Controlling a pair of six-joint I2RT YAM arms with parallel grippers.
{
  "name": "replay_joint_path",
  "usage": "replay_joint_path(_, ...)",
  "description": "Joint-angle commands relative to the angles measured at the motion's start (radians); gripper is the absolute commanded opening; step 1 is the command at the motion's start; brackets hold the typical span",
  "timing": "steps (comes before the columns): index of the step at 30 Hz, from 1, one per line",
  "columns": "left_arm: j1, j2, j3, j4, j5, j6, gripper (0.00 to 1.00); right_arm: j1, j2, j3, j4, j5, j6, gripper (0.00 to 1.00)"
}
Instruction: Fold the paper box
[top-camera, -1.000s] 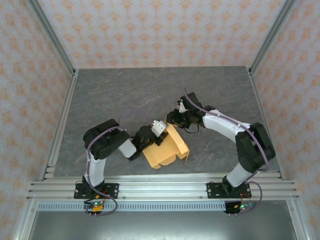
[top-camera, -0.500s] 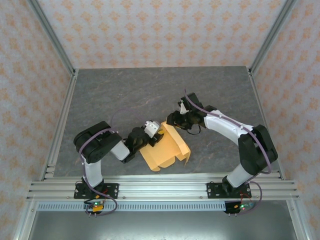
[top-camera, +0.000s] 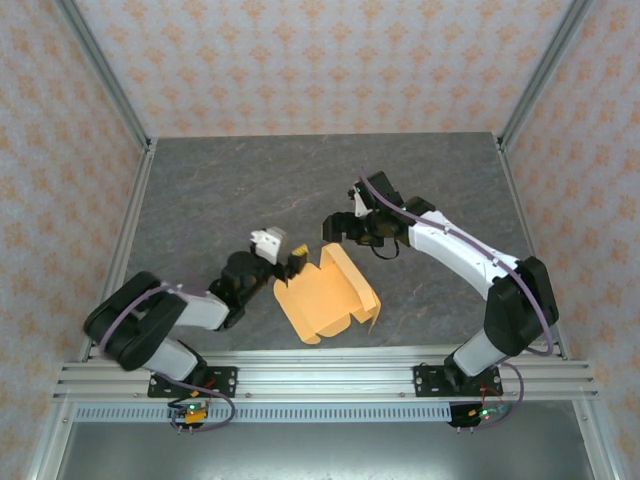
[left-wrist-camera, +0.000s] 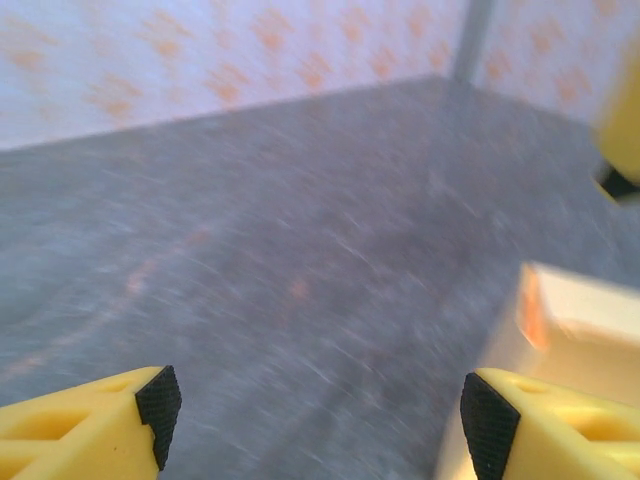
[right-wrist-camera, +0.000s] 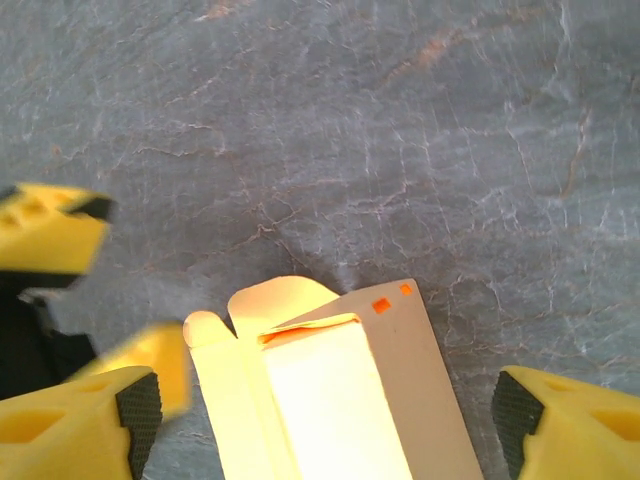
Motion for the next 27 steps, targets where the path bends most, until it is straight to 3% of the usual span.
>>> replay_joint_path(1,0.069,-0.148,0.036,-0.263,-0.097,-0.153,0.79,0.021,0.053,0.077,-0.090,0.070,-0.035,0.92)
replay_joint_path(2,0.083,-0.180,0.058,-0.352,-0.118,-0.160,0.79,0.028,0.075,0.098,-0.111,0.075,-0.025,1.00)
replay_joint_path(7,0.174,-0.235,0.099,-0.535,-0.146,-0.237,0.81,0.085,0.153,0.168,-0.166,0.115,-0.016,0.99)
replay_joint_path(10,0.205,-0.233,0.078,-0.535,-0.136,-0.269,0.81,0.110,0.216,0.216,-0.226,0.171,-0.045,0.99)
replay_joint_path(17,0.227,-0.230,0.058,-0.542,-0.126,-0.247,0.81,0.154,0.353,0.368,-0.370,0.242,-0.084,0.89)
replay_joint_path(27,0.282,-0.349,0.022,-0.599,-0.127,-0.243,0.82,0.157,0.485,0.466,-0.434,0.257,-0.137,0.91)
